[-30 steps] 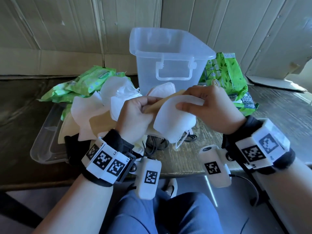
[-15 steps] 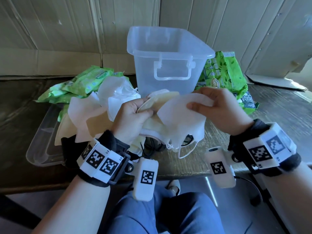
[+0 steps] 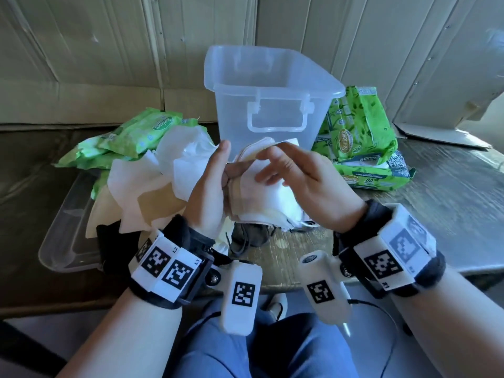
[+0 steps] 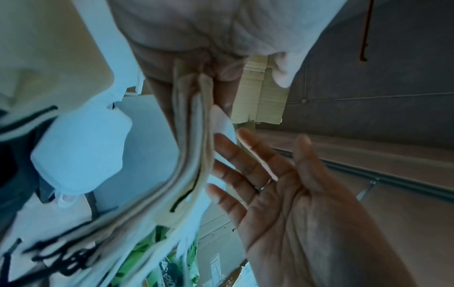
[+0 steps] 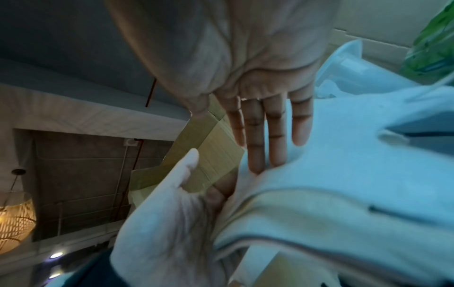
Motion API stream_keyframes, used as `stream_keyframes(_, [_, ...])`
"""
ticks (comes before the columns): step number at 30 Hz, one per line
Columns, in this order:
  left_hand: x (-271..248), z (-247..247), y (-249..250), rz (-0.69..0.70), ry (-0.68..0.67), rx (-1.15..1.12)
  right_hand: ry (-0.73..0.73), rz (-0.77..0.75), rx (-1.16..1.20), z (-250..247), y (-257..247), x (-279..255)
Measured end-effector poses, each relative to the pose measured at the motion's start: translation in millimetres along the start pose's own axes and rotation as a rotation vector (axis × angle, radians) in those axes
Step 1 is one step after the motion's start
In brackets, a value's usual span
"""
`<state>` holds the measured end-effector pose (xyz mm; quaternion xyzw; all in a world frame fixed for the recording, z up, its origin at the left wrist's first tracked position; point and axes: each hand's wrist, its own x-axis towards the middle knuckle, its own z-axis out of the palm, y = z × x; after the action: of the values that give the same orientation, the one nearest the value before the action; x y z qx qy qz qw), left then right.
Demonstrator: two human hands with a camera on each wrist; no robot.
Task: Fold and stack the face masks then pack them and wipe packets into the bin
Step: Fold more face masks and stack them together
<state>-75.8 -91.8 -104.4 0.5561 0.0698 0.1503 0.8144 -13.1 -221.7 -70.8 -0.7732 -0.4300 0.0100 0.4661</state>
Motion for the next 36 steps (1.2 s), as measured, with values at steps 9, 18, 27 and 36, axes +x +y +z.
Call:
stream_keyframes(9, [5,-14,-7,0.161,-0.03,0.32,0.039,0.027,-0.358,-15,19,11])
stream_keyframes(18, [7,-11,-10,0.161,-0.105,0.384,-0.096,0.0,-0.323,-22,18,14])
stream_keyframes(27, [6,-14,-8,0.177,-0.127,0.427,-0.062,0.009,-0.33,-17,13,18])
stream_keyframes(36, [5,-10,-10,0.206,-0.106,0.455,0.012,0.069,-0.287,-12,15,23])
